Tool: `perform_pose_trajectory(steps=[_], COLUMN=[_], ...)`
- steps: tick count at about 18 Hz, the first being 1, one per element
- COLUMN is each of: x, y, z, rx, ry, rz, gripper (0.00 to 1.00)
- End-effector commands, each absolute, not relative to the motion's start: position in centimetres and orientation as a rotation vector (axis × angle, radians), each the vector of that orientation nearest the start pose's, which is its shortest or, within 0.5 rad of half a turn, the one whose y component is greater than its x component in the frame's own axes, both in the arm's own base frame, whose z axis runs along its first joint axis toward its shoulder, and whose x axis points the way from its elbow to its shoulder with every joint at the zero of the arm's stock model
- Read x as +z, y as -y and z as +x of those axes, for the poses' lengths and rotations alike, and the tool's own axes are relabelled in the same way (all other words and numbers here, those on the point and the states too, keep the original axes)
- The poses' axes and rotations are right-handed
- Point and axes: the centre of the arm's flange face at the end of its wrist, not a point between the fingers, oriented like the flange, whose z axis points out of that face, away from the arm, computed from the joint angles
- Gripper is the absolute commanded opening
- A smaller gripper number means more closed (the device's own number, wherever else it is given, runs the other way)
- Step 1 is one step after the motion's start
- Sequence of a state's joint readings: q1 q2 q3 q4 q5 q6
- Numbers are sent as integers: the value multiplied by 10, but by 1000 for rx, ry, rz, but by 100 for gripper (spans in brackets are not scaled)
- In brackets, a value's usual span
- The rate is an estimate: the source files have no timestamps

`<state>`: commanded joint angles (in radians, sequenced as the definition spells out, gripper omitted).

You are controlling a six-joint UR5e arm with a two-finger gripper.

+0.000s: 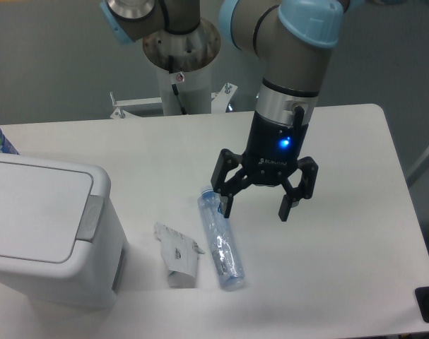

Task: Open the trash can
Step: 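Move the open gripper over the bottle toward the trash can lid, then lower the gripper finger onto the lid edge and push it open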

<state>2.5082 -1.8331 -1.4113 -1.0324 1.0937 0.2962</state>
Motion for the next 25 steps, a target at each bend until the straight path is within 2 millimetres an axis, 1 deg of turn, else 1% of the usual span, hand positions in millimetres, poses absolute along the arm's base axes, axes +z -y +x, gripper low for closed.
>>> perform_pose_trajectory(steps=[4,6,8,10,11,14,16,19,21,23,25], x=[497,502,503,501,501,492,487,487,480,474,471], y=[-538,-547,-561,-570,-573,-582,-583,-595,-597,-598,-598], z=[-370,-354,-331,-315,-311,-291,-286,-269,-264,-259,-260], rx=[-211,-225,-244,-254,-258,-273,-278,-268,-277,-283,-283], ry=[664,660,620,591,582,546,534,483,476,469,470], rz=[-2425,-2422,-2432,-2445,-2448,-2470,-2478,-2464,-2472,-2479,-2483], gripper=[100,100,100,100,100,100,100,100,100,100,100])
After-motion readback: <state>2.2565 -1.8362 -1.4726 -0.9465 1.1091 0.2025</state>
